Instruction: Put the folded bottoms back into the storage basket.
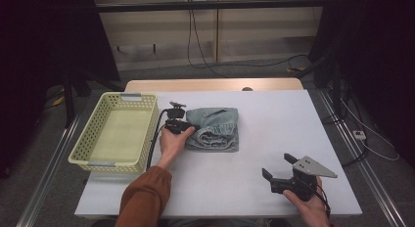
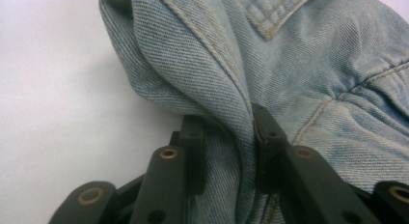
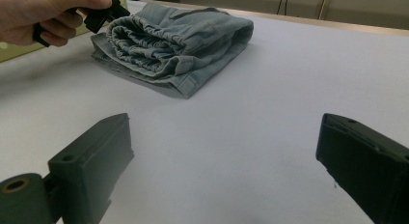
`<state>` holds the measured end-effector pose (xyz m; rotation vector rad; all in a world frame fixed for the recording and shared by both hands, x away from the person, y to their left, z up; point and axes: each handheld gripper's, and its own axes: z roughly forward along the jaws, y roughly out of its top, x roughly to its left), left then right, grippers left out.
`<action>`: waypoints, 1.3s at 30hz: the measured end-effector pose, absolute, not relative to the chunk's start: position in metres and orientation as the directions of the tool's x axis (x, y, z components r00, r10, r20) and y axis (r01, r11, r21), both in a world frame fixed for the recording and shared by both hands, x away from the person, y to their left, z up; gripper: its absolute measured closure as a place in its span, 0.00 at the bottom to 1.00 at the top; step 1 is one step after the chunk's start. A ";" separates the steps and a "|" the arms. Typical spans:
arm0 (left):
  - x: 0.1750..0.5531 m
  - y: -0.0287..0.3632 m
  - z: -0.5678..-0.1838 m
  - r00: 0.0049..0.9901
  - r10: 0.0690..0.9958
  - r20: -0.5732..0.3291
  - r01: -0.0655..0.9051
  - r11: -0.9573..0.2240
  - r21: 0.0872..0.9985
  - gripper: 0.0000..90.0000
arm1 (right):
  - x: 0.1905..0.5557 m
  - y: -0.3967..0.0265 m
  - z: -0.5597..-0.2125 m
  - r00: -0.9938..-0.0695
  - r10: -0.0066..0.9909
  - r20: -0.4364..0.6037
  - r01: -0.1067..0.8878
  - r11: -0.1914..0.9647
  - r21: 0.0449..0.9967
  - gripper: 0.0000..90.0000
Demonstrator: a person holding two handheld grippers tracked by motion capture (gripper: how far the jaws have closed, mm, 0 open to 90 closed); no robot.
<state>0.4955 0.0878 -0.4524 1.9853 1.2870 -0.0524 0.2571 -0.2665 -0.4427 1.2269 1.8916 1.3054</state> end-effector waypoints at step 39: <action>0.471 0.075 -0.388 0.687 0.664 -0.293 0.602 -0.296 0.741 0.83 | 0.256 -0.268 -0.442 -0.443 0.894 0.067 0.377 0.119 0.918 0.07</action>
